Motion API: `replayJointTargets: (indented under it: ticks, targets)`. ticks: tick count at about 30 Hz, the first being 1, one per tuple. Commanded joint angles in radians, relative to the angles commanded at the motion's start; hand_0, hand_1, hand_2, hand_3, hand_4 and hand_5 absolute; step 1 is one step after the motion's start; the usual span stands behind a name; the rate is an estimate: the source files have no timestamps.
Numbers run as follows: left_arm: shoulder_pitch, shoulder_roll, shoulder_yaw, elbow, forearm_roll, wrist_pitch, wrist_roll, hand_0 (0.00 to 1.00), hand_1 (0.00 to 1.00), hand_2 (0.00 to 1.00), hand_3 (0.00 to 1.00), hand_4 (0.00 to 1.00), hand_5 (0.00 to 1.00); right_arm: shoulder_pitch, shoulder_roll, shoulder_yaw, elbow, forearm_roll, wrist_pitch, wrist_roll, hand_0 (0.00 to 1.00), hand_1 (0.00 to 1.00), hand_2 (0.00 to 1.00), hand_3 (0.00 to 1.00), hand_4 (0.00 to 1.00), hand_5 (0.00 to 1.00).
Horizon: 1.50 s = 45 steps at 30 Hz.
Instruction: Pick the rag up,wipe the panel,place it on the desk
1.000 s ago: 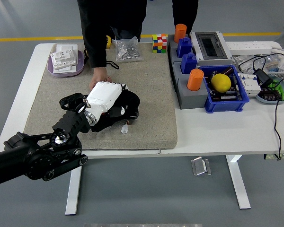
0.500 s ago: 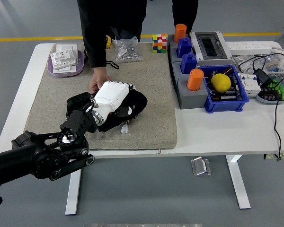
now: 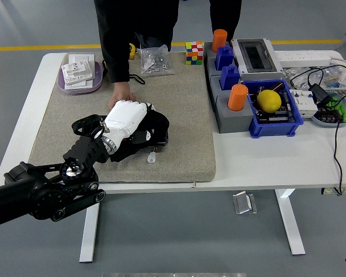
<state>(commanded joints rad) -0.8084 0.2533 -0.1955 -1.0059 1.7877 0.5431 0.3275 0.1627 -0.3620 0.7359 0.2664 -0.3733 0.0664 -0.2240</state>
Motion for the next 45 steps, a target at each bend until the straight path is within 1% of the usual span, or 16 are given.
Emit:
replayJointTargets:
  ticks: [10, 16, 26, 30, 40, 45]
  targets:
    - [0.024, 0.047, -0.029, 0.004, 0.011, -0.005, -0.001, 0.213, 0.089, 0.526, 0.469, 0.135, 0.002, -0.009, 0.004, 0.011, -0.002, -0.005, -0.001, 0.001, 0.768, 0.599, 0.706, 0.639, 0.998, 0.578]
    - [0.035, 0.067, -0.031, 0.002, 0.018, -0.008, -0.001, 0.213, 0.089, 0.526, 0.468, 0.135, 0.002, -0.012, 0.007, 0.011, -0.004, -0.003, -0.002, 0.002, 0.769, 0.599, 0.706, 0.639, 0.998, 0.578]
    - [0.064, 0.117, -0.060, -0.022, 0.040, -0.010, -0.002, 0.211, 0.089, 0.525, 0.468, 0.135, 0.002, -0.019, 0.016, 0.020, -0.003, -0.007, -0.004, 0.005, 0.769, 0.600, 0.706, 0.638, 0.998, 0.578]
    - [0.074, 0.143, -0.079, -0.028, 0.054, -0.012, -0.001, 0.212, 0.089, 0.525, 0.468, 0.135, 0.002, -0.021, 0.016, 0.026, -0.004, -0.008, -0.004, 0.005, 0.769, 0.600, 0.706, 0.639, 0.998, 0.579]
    - [0.087, 0.176, -0.104, -0.026, 0.062, -0.014, 0.000, 0.213, 0.089, 0.525, 0.468, 0.134, 0.002, -0.021, 0.017, 0.035, -0.004, -0.011, -0.006, 0.005, 0.769, 0.600, 0.706, 0.639, 0.998, 0.579]
    - [0.104, 0.195, -0.124, -0.025, 0.065, -0.014, -0.002, 0.211, 0.089, 0.524, 0.468, 0.134, 0.002, -0.021, 0.016, 0.038, -0.004, -0.012, -0.006, 0.004, 0.769, 0.600, 0.706, 0.639, 0.998, 0.578]
